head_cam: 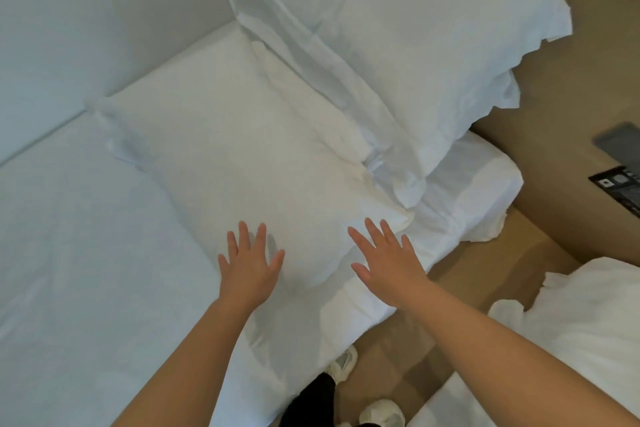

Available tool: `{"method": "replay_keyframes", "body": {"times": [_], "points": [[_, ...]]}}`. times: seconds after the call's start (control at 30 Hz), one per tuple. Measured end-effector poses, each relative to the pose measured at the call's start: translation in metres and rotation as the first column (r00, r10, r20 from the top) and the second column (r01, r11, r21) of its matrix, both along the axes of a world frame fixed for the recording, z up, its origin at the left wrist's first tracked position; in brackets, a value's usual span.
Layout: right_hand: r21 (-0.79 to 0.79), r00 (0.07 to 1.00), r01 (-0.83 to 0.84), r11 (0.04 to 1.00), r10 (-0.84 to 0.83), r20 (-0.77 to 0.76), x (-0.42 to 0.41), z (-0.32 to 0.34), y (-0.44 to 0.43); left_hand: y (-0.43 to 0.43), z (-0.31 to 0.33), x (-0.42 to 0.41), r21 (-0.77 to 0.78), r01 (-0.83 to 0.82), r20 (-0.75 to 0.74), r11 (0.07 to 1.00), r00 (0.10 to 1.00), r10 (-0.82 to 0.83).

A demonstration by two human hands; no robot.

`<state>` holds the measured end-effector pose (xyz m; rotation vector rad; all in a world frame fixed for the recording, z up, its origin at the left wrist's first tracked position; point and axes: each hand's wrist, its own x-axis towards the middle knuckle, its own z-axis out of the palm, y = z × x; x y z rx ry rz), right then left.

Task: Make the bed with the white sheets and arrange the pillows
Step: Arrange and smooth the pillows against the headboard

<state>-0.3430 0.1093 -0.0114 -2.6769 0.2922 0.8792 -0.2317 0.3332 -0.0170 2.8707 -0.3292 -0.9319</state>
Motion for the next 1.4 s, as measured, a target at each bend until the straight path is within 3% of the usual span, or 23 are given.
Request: {"method": "replay_keyframes", "body": {"times": [0.17, 0.3, 0.4, 0.5, 0.63, 0.7, 0.8, 0.9, 1.0, 1.2, 1.4], "points": [[0.104, 0.994, 0.108, 0.989, -0.107, -0.013, 0.109, -0.034, 0.025, 0.008, -0.042, 0.076, -0.052, -0.077, -0.017, 0.996, 0.997, 0.076], [0.141, 0.951, 0.308, 0.941, -0.3, -0.073, 0.19, -0.083, 0.039, 0.01, -0.087, 0.126, -0.119, -0.296, -0.014, 0.948, 0.955, 0.297], [0.114, 0.888, 0.457, 0.882, -0.445, -0.112, 0.233, -0.118, 0.044, 0.008, -0.115, 0.153, -0.163, -0.537, -0.053, 0.828, 0.843, 0.536], [0.145, 0.82, 0.572, 0.807, -0.566, -0.084, 0.263, -0.136, 0.045, 0.01, -0.136, 0.179, -0.219, -0.727, -0.089, 0.65, 0.679, 0.729], [0.23, 0.725, 0.675, 0.701, -0.689, -0.027, 0.277, -0.142, 0.038, 0.022, -0.148, 0.201, -0.302, -0.861, -0.194, 0.408, 0.475, 0.858], [0.227, 0.709, 0.683, 0.695, -0.704, 0.021, 0.274, -0.141, 0.041, 0.023, -0.145, 0.2, -0.329, -0.876, -0.21, 0.353, 0.433, 0.877], [0.304, 0.745, 0.612, 0.73, -0.661, 0.089, 0.259, -0.124, 0.05, 0.025, -0.124, 0.188, -0.427, -0.838, -0.192, 0.339, 0.45, 0.872], [0.431, 0.697, 0.601, 0.673, -0.705, 0.131, 0.236, -0.081, 0.049, 0.032, -0.084, 0.166, -0.552, -0.766, -0.136, 0.328, 0.471, 0.872], [0.467, 0.671, 0.591, 0.658, -0.722, 0.168, 0.199, -0.03, 0.051, 0.038, -0.033, 0.127, -0.635, -0.727, -0.123, 0.261, 0.429, 0.895], [0.577, 0.528, 0.64, 0.508, -0.836, 0.151, 0.104, 0.061, 0.046, 0.021, 0.06, 0.045, -0.72, -0.661, -0.077, 0.213, 0.381, 0.921], [0.709, 0.458, 0.584, 0.396, -0.881, 0.115, -0.011, 0.177, 0.033, 0.006, 0.165, -0.056, -0.808, -0.554, -0.067, 0.201, 0.426, 0.902]]}}
